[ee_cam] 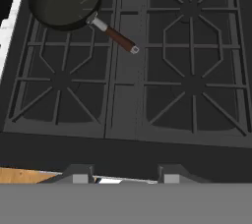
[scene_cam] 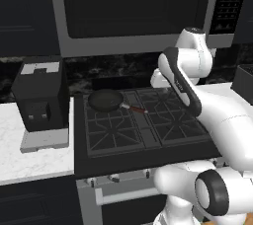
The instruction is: Turn off the rear left burner of the stove.
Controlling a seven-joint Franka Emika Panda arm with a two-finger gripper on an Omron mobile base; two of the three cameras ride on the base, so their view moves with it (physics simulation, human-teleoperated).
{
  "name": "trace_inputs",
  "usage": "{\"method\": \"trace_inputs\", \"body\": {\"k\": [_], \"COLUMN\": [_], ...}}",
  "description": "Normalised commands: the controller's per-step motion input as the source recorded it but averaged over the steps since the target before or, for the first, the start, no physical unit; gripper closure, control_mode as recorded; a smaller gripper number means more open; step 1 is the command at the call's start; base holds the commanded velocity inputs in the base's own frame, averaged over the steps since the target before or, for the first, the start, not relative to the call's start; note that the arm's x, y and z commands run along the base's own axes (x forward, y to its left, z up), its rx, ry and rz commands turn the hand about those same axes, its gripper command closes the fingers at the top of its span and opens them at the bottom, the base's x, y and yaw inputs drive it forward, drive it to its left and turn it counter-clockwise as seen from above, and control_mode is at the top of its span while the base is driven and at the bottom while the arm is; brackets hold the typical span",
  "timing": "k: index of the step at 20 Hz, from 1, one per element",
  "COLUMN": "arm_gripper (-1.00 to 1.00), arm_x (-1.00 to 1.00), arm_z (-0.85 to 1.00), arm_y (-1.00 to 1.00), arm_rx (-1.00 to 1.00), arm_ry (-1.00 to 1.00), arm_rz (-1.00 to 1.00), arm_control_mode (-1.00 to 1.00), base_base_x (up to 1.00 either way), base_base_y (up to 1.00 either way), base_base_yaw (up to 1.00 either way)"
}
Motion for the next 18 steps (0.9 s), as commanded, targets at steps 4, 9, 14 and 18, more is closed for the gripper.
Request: {"method": "trace_inputs", "body": {"k": [4, 9, 14, 18], "arm_gripper": [-1.0, -1.0, -1.0, -1.0], "arm_x": [-0.21, -0.93, -0.92, -0.58], "arm_z": [0.0, -0.05, -0.11, -0.26], "arm_y": [0.0, 0.24, 0.61, 0.62], "arm_rx": [0.0, -0.03, -0.16, -0.22], "arm_ry": [0.0, -0.2, -0.19, -0.05], "arm_rz": [0.0, 0.06, 0.09, 0.05], "arm_control_mode": [-1.0, -1.0, -1.0, -1.0], "base_base_x": [0.0, 0.0, 0.0, 0.0], "base_base_y": [0.0, 0.0, 0.0, 0.0], "base_base_yaw": [0.0, 0.0, 0.0, 0.0]}}
